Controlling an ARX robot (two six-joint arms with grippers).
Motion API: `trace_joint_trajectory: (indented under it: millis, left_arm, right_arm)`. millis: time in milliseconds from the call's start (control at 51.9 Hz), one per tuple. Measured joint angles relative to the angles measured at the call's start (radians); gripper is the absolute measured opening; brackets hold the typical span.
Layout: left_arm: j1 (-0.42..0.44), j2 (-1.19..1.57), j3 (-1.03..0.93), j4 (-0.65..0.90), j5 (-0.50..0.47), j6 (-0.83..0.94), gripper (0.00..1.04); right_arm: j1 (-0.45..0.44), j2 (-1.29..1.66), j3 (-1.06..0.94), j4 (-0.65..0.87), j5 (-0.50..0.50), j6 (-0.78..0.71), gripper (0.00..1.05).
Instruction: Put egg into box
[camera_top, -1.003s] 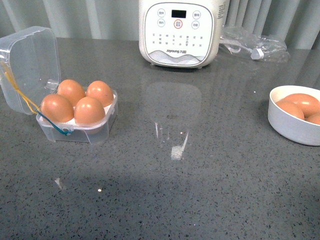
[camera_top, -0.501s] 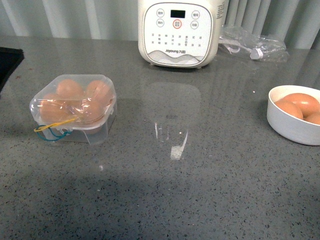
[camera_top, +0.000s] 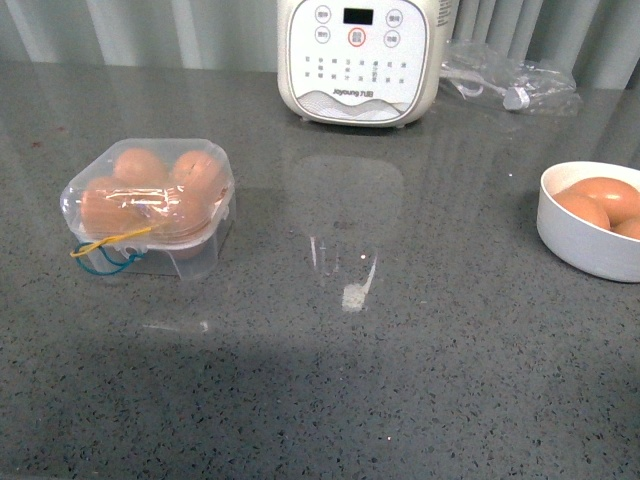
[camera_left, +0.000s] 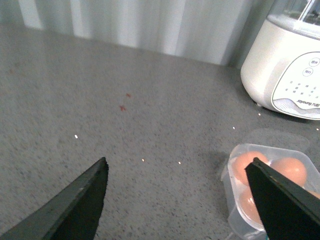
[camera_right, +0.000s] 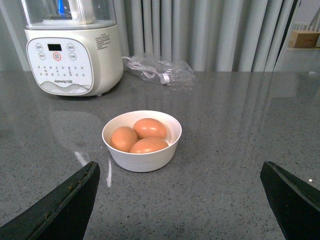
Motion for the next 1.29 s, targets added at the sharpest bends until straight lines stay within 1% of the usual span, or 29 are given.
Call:
trace_joint_trajectory:
  millis: [39, 96, 154, 193, 270, 328, 366, 386, 443, 521, 713, 771, 868, 1292]
  left_arm:
    - [-0.006, -0.014, -0.018, 0.016, -0.011, 0.017, 0.76]
    - [-0.024, -0.063, -0.06, 0.02, -0.024, 0.045, 0.62]
    - [-0.033, -0.084, -0.077, 0.018, -0.03, 0.054, 0.55]
    - [-0.042, -0.105, -0.092, 0.012, -0.037, 0.059, 0.48]
    - [-0.059, -0.158, -0.129, -0.009, -0.054, 0.065, 0.3]
    - [-0.069, -0.193, -0.148, -0.026, -0.069, 0.067, 0.19]
    - [-0.091, -0.213, -0.156, -0.037, -0.098, 0.068, 0.14]
    - [-0.107, -0.225, -0.161, -0.043, -0.131, 0.069, 0.1]
    - [-0.134, -0.255, -0.174, -0.06, -0.143, 0.068, 0.04]
    - [-0.153, -0.312, -0.196, -0.096, -0.142, 0.075, 0.04]
    - [-0.153, -0.417, -0.226, -0.171, -0.147, 0.074, 0.04]
    - [-0.153, -0.422, -0.245, -0.145, -0.147, 0.074, 0.04]
    - [-0.153, -0.452, -0.245, -0.16, -0.145, 0.076, 0.04]
    - [-0.153, -0.675, -0.246, -0.372, -0.147, 0.077, 0.04]
  right_arm:
    - [0.0, 0.0, 0.0, 0.0, 0.0, 0.0, 0.97]
    - [0.0, 0.0, 0.0, 0.0, 0.0, 0.0, 0.97]
    - [0.0, 0.0, 0.0, 0.0, 0.0, 0.0, 0.97]
    - [0.0, 0.0, 0.0, 0.0, 0.0, 0.0, 0.97]
    - [0.0, 0.0, 0.0, 0.0, 0.0, 0.0, 0.97]
    - [0.0, 0.0, 0.0, 0.0, 0.0, 0.0, 0.97]
    - [0.0, 0.0, 0.0, 0.0, 0.0, 0.0, 0.97]
    - [0.0, 0.0, 0.0, 0.0, 0.0, 0.0, 0.97]
    - [0.0, 0.0, 0.0, 0.0, 0.0, 0.0, 0.97]
    - [0.0, 0.0, 0.0, 0.0, 0.0, 0.0, 0.97]
    - [0.0, 0.0, 0.0, 0.0, 0.0, 0.0, 0.97]
    - [0.0, 0.0, 0.0, 0.0, 0.0, 0.0, 0.97]
    - [0.0, 0.0, 0.0, 0.0, 0.0, 0.0, 0.97]
    - [0.0, 0.0, 0.0, 0.0, 0.0, 0.0, 0.97]
